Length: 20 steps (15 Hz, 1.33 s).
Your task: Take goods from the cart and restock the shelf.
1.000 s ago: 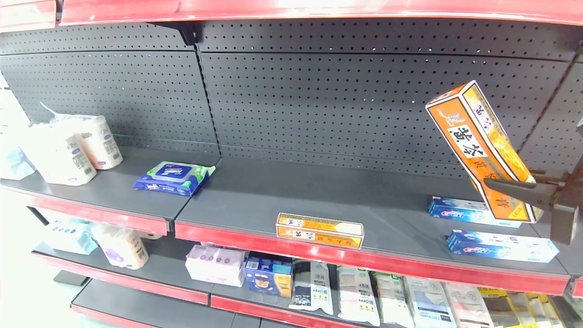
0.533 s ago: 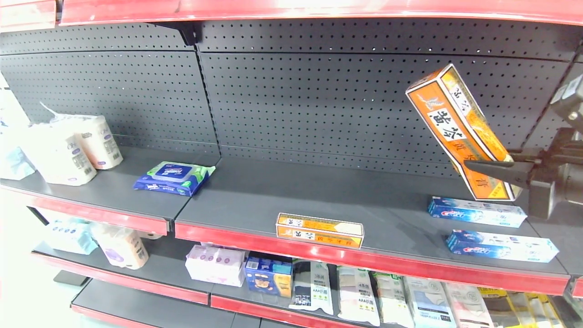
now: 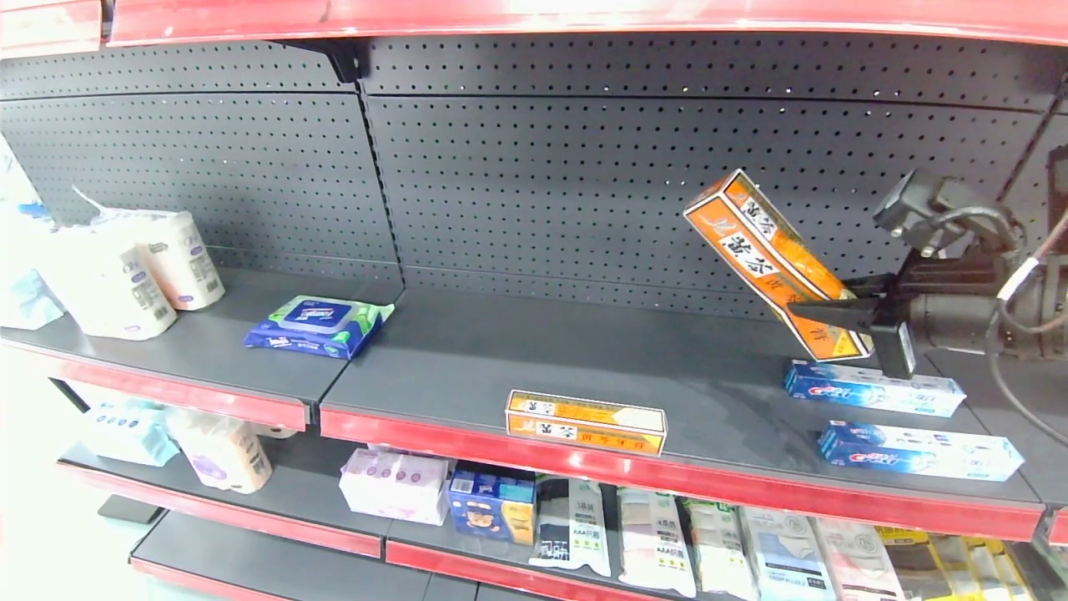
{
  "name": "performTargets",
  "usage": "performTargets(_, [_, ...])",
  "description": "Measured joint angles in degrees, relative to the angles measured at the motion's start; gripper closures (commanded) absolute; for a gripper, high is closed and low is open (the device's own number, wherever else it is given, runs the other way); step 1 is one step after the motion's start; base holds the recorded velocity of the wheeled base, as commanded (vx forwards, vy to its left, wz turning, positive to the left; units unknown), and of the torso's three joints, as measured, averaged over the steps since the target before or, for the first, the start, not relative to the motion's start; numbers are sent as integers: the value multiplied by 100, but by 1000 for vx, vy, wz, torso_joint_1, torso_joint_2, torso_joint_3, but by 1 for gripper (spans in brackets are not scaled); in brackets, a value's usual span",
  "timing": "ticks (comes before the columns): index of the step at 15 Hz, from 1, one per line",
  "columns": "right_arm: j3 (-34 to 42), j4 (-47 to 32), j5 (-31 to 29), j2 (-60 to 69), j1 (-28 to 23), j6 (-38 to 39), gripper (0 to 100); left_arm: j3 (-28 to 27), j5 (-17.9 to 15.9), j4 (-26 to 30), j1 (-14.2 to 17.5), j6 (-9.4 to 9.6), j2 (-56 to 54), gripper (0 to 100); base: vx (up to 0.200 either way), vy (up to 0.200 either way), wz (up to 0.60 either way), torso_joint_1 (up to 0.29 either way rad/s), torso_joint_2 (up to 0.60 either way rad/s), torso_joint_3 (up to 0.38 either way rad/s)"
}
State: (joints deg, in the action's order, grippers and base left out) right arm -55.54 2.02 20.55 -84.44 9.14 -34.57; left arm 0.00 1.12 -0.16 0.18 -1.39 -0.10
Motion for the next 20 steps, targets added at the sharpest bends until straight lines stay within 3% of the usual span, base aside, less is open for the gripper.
performTargets(4, [-438,-524,11,-725,78,-286,100,0,-1,2,-5,2,0,0,0,0,0,0,0,0])
performTargets(7, [-1165,-1017,-66,-1254,235,-284,100,0,-1,2,-2,2,0,0,0,0,0,0,0,0])
performTargets(11, [-1654,-1061,-569,-1814,601,89,100,0,0,0,0,0,2,0,0,0,0,0,0,0])
performTargets(20, [-2505,-1152,-340,-2399,511,507,100,0,-1,0,-2,2,2,0,0,0,0,0,0,0])
